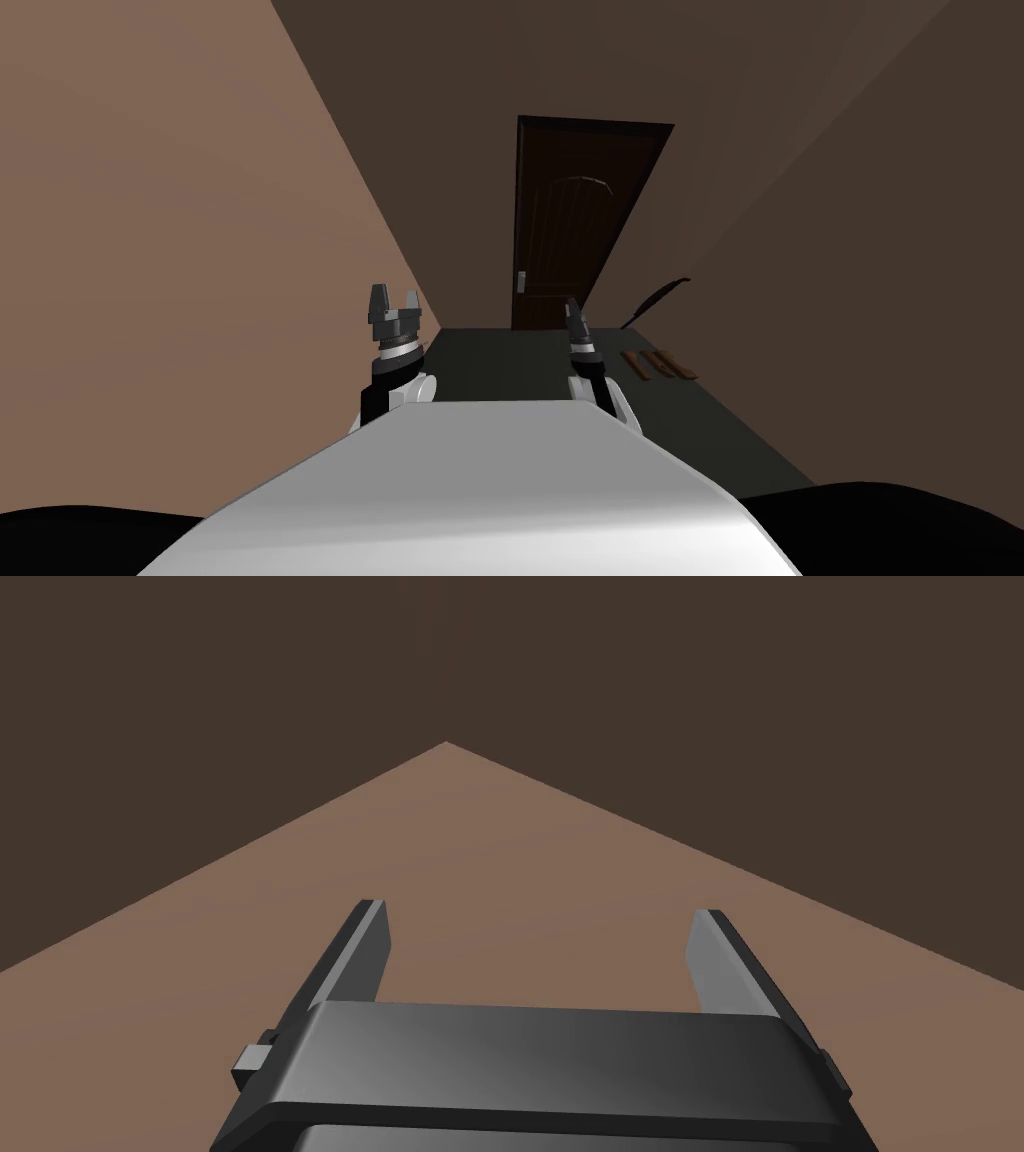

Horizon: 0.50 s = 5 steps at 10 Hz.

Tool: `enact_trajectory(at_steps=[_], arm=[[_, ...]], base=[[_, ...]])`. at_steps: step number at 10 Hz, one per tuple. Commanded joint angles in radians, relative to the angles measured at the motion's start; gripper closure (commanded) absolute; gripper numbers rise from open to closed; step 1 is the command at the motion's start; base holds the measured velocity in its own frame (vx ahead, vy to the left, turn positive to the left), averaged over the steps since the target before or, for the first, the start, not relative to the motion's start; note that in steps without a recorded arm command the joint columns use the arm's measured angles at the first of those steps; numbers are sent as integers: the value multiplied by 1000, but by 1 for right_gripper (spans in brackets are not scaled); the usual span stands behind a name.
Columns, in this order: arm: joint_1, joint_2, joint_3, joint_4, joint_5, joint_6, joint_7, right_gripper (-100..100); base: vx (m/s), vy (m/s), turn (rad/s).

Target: Pull the door open

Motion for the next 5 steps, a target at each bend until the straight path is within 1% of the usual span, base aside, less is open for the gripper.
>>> enact_trajectory(at_steps=[1, 2, 3, 4, 5], arm=[[-8, -5, -3, 31, 35, -7, 21, -100], [-13, -6, -4, 43, 49, -7, 29, -100], [-23, -9, -7, 65, 77, -7, 45, -100], [-29, -11, -9, 77, 90, -6, 53, -100], [-39, -13, -11, 100, 118, -6, 69, -100]], base=[[158, 66, -90], [142, 58, -71], [137, 47, -89], [131, 50, -84], [139, 53, -110]])
